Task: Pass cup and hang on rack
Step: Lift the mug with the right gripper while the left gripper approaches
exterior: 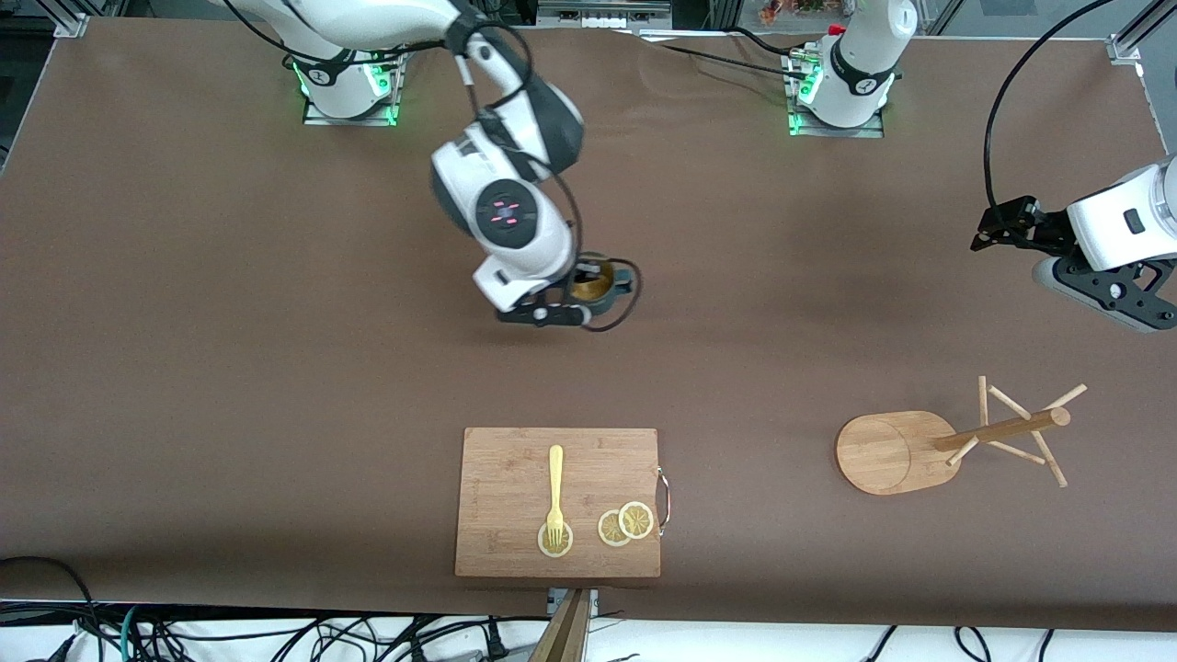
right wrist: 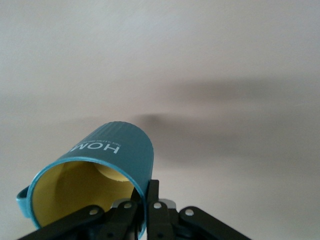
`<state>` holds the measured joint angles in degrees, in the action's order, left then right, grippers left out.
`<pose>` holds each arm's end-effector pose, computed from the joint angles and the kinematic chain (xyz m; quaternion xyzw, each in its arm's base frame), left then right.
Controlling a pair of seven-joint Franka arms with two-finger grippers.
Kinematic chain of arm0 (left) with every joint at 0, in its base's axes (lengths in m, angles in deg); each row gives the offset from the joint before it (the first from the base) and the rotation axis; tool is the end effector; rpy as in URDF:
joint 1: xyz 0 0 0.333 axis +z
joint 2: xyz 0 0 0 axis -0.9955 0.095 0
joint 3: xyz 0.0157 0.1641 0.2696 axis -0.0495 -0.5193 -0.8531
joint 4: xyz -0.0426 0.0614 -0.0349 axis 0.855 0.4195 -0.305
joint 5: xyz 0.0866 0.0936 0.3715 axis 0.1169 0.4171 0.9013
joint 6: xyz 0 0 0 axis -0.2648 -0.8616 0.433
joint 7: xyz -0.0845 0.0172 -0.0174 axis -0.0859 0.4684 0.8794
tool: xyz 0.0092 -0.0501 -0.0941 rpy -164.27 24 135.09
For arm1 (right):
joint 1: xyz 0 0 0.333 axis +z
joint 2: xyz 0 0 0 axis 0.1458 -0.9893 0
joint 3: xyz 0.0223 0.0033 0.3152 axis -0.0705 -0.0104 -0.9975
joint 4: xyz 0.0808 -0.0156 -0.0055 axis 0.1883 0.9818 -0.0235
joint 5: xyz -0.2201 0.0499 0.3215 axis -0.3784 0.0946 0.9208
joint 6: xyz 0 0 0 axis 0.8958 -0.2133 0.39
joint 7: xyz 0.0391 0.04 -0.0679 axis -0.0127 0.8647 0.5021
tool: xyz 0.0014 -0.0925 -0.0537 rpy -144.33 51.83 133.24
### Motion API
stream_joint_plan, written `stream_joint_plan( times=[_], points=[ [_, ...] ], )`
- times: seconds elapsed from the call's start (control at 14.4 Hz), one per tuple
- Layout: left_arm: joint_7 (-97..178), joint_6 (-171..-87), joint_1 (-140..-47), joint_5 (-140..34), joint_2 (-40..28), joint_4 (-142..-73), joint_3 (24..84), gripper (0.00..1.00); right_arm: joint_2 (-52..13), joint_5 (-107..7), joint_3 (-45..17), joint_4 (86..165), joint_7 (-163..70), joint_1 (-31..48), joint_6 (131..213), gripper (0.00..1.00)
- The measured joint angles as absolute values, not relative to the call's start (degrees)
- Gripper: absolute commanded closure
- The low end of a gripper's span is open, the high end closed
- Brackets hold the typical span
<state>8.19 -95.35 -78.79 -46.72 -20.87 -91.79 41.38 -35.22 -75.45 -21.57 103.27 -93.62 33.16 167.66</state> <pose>0.5933 0.0010 0.5568 0.9693 -0.2220 -0.0900 0.0548 0.5177 0.5076 0.3203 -0.9930 0.0302 0.1031 0.0491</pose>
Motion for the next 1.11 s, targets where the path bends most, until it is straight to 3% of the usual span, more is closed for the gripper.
stream_joint_plan(
  times=[0.63,1.11],
  points=[
    [-16.4,-97.7,-79.7,-50.4,-16.7,-94.4,42.1,0.0,-46.1,-80.7,-21.1,94.2,-106.9,43.8,171.2,1.0],
    [-34.9,-107.7,-80.7,-57.8,-17.5,-106.5,42.2,0.0,-48.2,-81.8,-20.8,92.7,-108.8,44.5,173.5,1.0]
  ],
)
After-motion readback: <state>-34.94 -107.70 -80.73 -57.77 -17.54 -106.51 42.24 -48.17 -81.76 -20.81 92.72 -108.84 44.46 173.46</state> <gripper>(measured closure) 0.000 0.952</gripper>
